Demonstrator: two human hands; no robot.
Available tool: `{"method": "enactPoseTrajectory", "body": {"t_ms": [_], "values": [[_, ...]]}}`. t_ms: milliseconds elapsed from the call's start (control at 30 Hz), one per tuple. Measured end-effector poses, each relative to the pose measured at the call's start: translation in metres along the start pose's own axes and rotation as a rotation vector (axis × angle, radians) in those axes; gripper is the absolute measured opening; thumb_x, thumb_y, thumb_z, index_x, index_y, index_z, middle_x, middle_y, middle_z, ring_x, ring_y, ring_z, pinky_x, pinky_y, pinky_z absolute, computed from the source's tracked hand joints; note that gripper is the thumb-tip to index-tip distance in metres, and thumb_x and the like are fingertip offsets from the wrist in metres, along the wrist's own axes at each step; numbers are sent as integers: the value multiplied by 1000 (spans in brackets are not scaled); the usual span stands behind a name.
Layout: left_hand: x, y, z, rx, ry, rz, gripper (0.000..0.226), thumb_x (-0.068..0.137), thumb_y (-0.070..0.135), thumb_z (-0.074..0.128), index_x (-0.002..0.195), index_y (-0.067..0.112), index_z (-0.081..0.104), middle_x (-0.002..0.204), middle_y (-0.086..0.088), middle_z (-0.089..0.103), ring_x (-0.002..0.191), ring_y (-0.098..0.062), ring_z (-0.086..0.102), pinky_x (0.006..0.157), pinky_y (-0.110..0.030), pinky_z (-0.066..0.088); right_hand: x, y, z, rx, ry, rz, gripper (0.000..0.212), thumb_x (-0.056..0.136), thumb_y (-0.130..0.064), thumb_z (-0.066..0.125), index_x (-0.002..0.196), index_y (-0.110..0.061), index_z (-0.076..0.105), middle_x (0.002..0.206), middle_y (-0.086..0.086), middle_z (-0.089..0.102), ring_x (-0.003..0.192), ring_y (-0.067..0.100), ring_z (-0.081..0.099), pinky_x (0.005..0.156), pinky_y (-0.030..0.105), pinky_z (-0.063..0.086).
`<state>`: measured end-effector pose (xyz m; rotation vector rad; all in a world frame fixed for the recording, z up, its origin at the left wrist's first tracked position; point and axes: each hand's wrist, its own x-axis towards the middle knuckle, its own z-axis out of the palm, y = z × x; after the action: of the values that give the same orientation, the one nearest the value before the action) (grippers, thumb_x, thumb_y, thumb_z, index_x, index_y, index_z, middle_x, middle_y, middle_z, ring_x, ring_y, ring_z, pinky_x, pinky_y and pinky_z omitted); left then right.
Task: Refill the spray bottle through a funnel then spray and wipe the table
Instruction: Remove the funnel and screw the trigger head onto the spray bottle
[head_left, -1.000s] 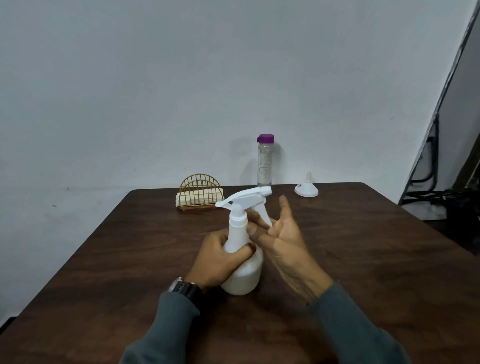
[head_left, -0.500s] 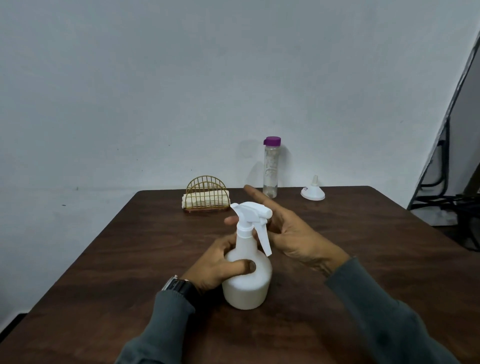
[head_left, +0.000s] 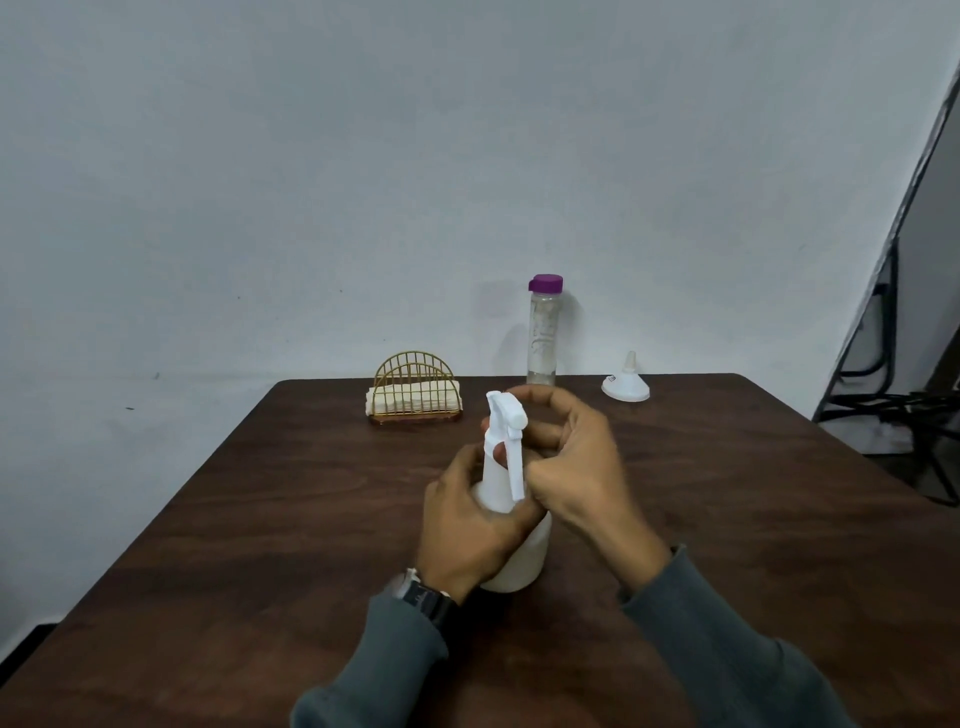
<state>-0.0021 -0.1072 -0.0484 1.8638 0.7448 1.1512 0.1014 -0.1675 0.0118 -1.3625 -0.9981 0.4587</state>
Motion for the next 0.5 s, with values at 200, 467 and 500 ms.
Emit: {"method": "enactPoseTrajectory", "body": {"t_ms": [200, 467, 500], "values": [[-1, 1, 6, 108, 59, 3, 42, 67, 61, 72, 98, 33, 64, 84, 16, 71, 83, 9, 64, 65, -7, 44, -5, -3, -2, 20, 22, 15, 57, 72, -1, 93, 112, -29, 63, 93, -2, 84, 90, 16, 81, 91, 49, 63], [0, -3, 0, 77, -2, -4, 47, 71, 63, 70, 107, 32, 70, 95, 14, 77, 88, 1, 71, 76, -28, 58, 9, 1, -16, -10, -317, 5, 100, 99, -3, 67, 165, -37, -1, 130, 5, 75, 122, 15, 69, 116, 47, 46], [0, -2, 1, 83, 7, -9, 44, 72, 61, 72, 104, 32, 70, 93, 13, 77, 87, 0, 71, 75, -27, 57, 10, 0, -16, -13, -294, 7, 102, 97, -2, 70, 164, -38, 2, 127, 5, 76, 118, 17, 71, 115, 48, 48]]}}
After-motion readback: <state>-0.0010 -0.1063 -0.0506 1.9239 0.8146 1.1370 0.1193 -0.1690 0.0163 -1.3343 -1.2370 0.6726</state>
